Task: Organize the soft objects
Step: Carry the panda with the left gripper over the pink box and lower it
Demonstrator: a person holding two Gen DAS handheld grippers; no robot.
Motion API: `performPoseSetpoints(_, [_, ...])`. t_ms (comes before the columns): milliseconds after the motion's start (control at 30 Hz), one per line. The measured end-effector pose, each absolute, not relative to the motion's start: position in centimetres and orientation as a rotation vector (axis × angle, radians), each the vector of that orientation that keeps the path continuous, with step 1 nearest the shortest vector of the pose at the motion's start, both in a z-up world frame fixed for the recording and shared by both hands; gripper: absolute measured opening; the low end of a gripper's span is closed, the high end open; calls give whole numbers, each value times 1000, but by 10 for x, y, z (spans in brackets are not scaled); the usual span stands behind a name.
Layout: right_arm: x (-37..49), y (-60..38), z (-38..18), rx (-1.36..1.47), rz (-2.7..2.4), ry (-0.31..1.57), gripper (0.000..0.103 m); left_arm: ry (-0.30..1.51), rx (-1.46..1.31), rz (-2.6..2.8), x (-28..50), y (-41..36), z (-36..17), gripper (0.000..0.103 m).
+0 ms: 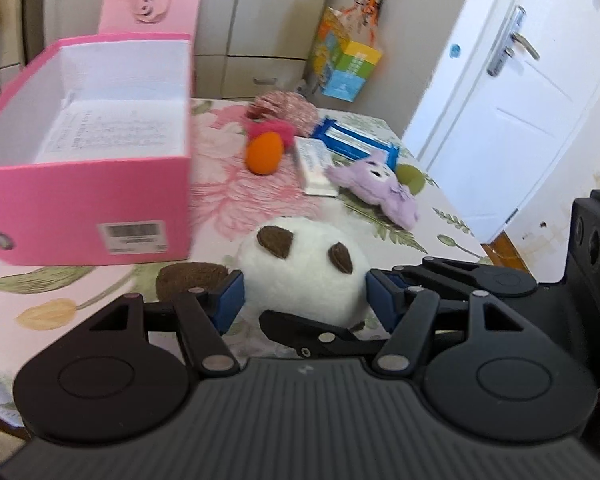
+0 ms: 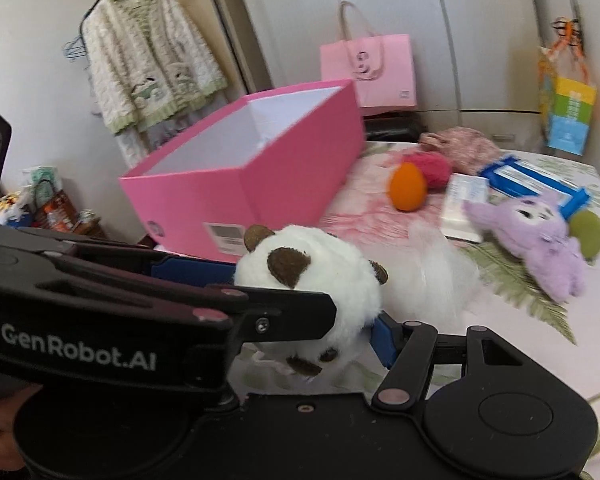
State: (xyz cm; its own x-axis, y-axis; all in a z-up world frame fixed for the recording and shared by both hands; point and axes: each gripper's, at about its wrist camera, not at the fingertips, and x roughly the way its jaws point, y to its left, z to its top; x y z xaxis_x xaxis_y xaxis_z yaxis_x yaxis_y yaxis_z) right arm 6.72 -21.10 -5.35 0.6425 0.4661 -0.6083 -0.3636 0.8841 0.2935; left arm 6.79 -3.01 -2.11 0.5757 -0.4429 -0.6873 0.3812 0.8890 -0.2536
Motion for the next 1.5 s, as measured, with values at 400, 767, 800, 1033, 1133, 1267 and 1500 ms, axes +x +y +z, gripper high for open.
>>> performPoseSetpoints(400, [81,-170,-5,103,578,674,68,762,-111,-436,73,15,28,64])
performPoseSetpoints(767, [132,-152,42,36,584,599,69,684,-117,-420,122,34,74,64])
performPoseSetpoints(800, [140,-151,45,31,584,590,69,673,-119,-418,129,35,77,64])
performPoseSetpoints(1033, [198,-146,64,-9,597,539,69,637,-139,-406,187,44,93,65])
performPoseSetpoints(1133, [232,-142,63,-42,613,561,69,672,-159,-400,223,48,87,65])
performPoseSetpoints(1267, [282,-136,46,-76,648,631,69,765,-205,-381,274,55,63,65])
performPoseSetpoints(1500, [347,-112,-1,-138,667,758,69,889,-284,-316,335,64,8,65])
